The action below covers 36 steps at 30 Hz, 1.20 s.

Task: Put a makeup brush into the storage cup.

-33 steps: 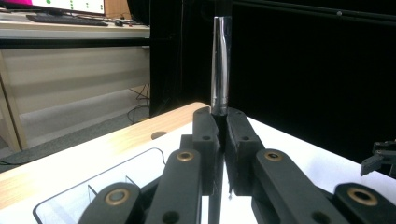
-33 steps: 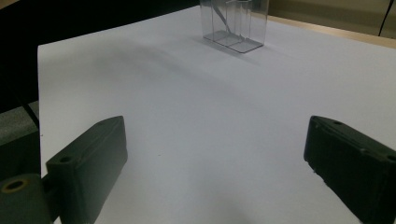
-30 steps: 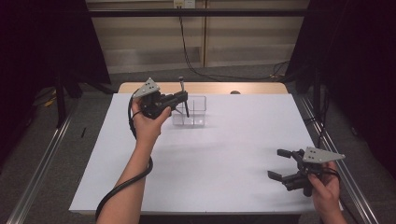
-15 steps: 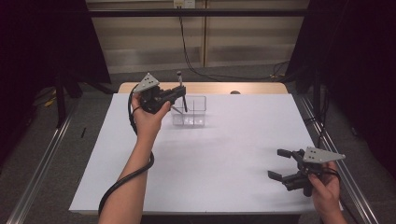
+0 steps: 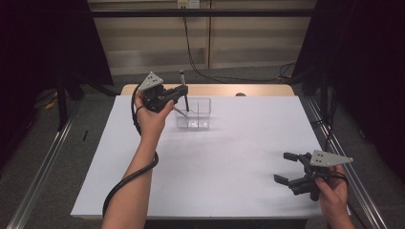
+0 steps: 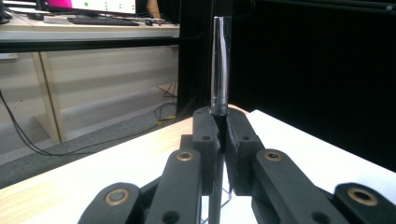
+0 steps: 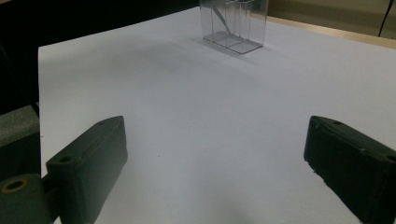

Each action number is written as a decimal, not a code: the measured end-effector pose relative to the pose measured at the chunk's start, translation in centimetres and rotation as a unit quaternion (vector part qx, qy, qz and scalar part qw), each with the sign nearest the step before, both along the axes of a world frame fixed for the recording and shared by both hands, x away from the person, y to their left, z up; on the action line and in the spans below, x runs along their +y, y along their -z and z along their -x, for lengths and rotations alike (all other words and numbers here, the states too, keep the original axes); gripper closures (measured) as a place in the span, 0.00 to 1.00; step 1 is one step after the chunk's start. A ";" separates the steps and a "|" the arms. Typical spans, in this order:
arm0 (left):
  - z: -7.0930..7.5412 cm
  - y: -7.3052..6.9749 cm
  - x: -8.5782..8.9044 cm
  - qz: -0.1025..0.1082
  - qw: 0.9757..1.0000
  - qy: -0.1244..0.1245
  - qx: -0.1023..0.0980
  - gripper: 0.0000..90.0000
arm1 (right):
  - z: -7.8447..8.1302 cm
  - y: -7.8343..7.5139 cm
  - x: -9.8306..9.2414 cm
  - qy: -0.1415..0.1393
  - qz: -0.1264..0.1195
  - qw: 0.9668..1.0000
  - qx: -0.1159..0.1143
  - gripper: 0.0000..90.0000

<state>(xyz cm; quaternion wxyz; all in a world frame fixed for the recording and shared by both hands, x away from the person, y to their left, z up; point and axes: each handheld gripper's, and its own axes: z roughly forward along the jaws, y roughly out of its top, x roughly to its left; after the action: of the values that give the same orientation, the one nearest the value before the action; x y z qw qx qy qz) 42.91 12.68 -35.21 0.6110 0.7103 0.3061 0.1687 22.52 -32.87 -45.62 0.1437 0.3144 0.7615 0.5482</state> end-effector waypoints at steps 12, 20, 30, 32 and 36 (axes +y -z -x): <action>-1.1 0.6 0.2 -0.009 1.000 -0.020 0.004 0.93 | 0.0 -0.1 0.0 -0.002 0.000 1.000 -0.003 0.07; -1.7 0.8 0.1 -0.011 1.000 -0.027 0.006 0.93 | 0.0 -0.1 0.0 -0.001 -0.002 1.000 -0.003 0.07; -2.2 1.4 0.0 -0.011 0.999 -0.039 0.012 0.93 | 0.1 -0.2 -0.2 0.001 -0.004 1.000 -0.005 0.07; -2.3 1.4 0.0 -0.013 0.999 -0.040 0.012 0.93 | 0.2 -0.2 -0.3 0.001 -0.004 1.000 -0.006 0.07; -2.4 1.6 0.1 -0.014 0.999 -0.045 0.012 0.93 | 0.2 -0.2 -0.4 0.002 -0.004 1.000 -0.005 0.07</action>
<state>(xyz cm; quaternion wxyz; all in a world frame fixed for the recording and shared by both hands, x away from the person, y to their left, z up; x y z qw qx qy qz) 45.32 12.75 -36.82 0.5891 0.7064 0.3423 0.1919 22.35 -33.28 -45.39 0.1472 0.3136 0.7584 0.5521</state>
